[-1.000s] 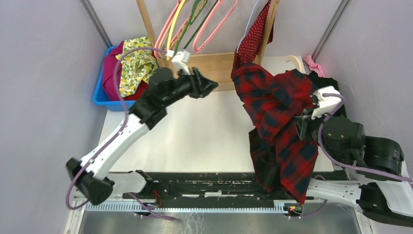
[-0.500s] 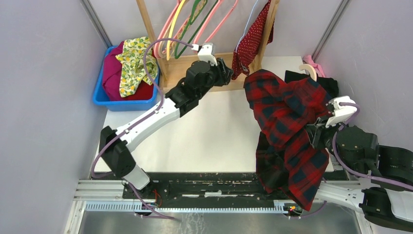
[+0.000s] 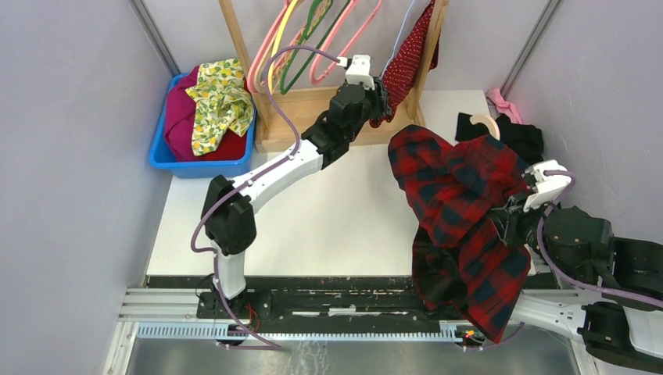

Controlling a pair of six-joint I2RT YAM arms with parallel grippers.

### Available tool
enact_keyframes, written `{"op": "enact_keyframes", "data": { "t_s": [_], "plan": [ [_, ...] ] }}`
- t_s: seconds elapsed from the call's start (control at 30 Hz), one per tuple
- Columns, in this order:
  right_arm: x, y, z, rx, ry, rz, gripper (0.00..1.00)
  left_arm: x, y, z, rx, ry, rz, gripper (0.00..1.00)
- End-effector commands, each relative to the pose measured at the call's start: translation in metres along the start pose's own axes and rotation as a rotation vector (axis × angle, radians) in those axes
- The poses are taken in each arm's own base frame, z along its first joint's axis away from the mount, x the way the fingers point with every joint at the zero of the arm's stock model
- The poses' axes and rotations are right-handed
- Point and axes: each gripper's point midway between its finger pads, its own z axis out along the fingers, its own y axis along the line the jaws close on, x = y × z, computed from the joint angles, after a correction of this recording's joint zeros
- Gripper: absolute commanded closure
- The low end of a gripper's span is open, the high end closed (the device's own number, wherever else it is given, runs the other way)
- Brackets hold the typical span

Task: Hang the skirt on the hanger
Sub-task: Place the hanger at the clothesline.

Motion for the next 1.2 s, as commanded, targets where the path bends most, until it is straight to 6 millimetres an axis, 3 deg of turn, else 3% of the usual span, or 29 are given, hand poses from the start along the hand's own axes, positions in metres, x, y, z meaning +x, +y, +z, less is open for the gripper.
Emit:
{"op": "enact_keyframes", "data": {
  "t_s": [0.0,0.23,0.47,0.67,0.83,0.9,0.97,1.17],
  "plan": [
    [-0.019,0.0,-0.003,-0.012,-0.087,0.06,0.99,-0.05,-0.044,-0.006,0.192,-0.13,-0.016,0.52],
    [-0.019,-0.002,-0.005,-0.013,-0.089,0.058,0.99,-0.028,-0.098,-0.013,0.384,-0.095,0.001,0.53],
    [-0.017,-0.003,-0.01,-0.03,-0.091,0.071,0.99,-0.023,-0.136,-0.008,0.46,-0.08,0.039,0.53],
    [-0.019,-0.002,-0.012,-0.042,-0.086,0.074,0.99,-0.032,-0.168,-0.003,0.559,-0.095,0.046,0.52],
    [-0.021,0.005,-0.011,-0.06,-0.07,0.069,0.99,-0.019,-0.201,0.003,0.731,-0.045,0.074,0.5],
    [-0.021,0.007,-0.01,-0.063,-0.066,0.068,0.99,-0.008,-0.2,0.003,0.766,-0.008,0.071,0.5],
    [-0.022,0.008,-0.009,-0.066,-0.07,0.071,0.99,-0.012,-0.195,-0.005,0.791,0.001,0.062,0.49],
    [-0.029,0.009,-0.008,-0.058,-0.083,0.073,0.99,0.0,-0.165,-0.013,0.722,0.045,0.097,0.48]
  ]
}}
